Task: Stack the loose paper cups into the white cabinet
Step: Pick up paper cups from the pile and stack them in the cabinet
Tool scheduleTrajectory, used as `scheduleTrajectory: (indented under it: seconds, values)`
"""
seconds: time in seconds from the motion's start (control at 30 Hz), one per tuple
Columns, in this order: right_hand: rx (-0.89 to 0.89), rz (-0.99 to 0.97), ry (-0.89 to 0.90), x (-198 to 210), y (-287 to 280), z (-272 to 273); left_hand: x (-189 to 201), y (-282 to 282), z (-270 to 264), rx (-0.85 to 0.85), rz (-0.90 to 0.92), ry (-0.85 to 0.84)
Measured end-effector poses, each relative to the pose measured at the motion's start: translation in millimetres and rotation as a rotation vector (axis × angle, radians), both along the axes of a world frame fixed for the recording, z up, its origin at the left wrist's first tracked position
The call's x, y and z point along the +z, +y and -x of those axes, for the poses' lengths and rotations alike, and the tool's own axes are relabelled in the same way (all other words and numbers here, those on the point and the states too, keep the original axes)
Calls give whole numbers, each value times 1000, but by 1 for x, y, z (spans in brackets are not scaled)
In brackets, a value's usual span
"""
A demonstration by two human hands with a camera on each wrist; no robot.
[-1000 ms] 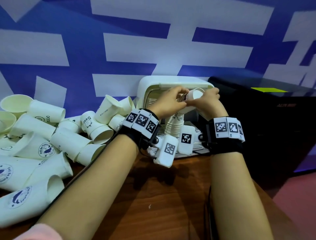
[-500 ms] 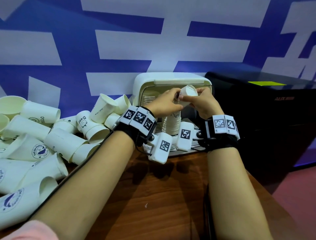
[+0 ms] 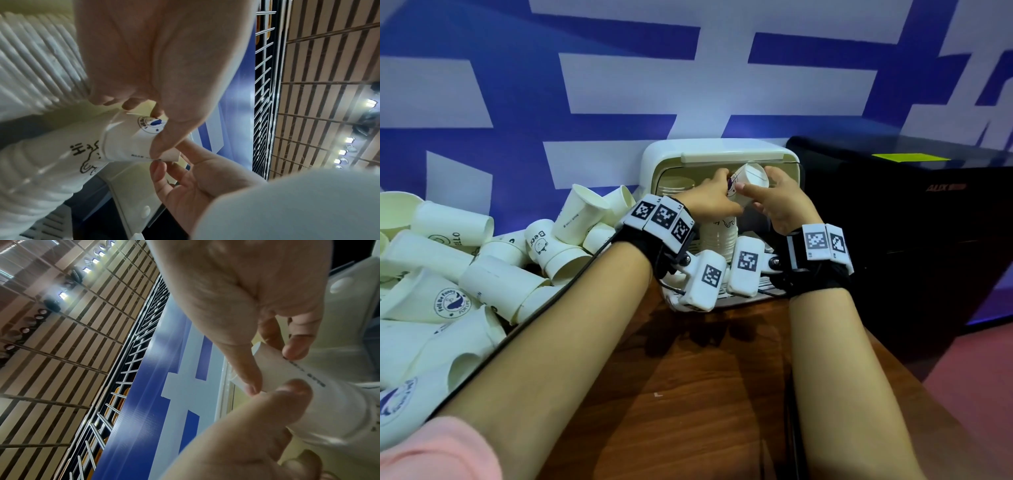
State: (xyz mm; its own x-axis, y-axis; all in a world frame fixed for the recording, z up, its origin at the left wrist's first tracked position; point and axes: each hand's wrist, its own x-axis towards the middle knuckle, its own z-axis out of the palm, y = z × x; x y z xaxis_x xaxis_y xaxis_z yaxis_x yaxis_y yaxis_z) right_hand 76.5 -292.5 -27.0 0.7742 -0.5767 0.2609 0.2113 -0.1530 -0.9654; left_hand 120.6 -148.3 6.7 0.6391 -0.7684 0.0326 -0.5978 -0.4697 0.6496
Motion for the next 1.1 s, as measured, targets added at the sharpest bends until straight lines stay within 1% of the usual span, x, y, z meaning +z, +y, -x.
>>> scheduleTrajectory:
  seconds: [0.13,0.3,0.4,0.57,0.8,0.9,0.97,1.03,1.1]
  values:
    - [22,12,18,-1,-5,1,0,-9,-2,69,10,54]
    - [6,123,57,1,-11,4,2,-15,-8,104,-13,-66]
    - [27,160,79,3,-12,5,3,-17,-9,118,2,-87]
    - [71,194,139,11,-9,13,1,-18,-10,134,-28,-124]
    - [73,248,203,25,-3,28,-3,-14,-6,166,-121,-175]
    - [44,291,232,23,5,23,-5,-14,-6,175,-129,-159]
    - [39,313,240,18,8,17,-4,-14,-5,146,-110,-125]
    - [38,294,254,16,12,13,-2,-13,-3,119,-89,-103]
    - [62,167,277,17,14,12,-1,-13,-1,125,-83,-91]
